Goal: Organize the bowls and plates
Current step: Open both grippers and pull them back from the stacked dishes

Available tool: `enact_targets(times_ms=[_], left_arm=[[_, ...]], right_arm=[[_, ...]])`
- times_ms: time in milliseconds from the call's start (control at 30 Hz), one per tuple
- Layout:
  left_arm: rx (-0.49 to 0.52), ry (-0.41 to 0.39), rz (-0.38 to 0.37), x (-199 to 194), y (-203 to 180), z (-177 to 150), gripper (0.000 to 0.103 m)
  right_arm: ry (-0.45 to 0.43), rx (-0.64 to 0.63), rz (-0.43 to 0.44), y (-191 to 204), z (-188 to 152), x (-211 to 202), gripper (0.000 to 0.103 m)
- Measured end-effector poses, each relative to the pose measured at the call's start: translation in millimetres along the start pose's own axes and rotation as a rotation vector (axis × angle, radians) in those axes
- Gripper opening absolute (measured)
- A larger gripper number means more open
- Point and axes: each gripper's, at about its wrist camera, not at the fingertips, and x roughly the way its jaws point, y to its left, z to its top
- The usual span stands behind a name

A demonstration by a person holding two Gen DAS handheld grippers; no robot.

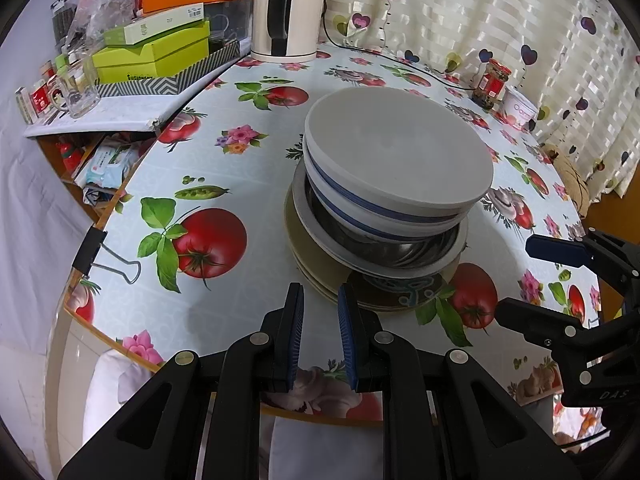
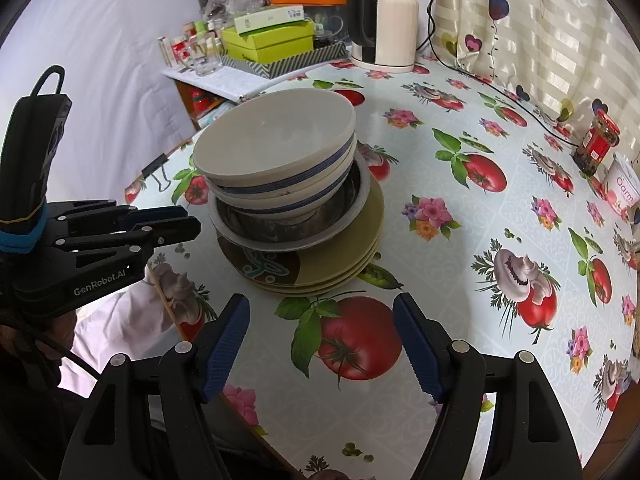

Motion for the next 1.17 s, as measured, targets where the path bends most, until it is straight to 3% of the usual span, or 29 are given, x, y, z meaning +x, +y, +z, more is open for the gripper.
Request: enact_targets(times_ms=[1167], left_arm=[[-0.001, -0.005, -0.001, -5.1, -6.6, -2.0, 0.018]], right_arm=[[-0.001, 0.000, 0.000, 3.2, -0.7, 0.3, 0.076]])
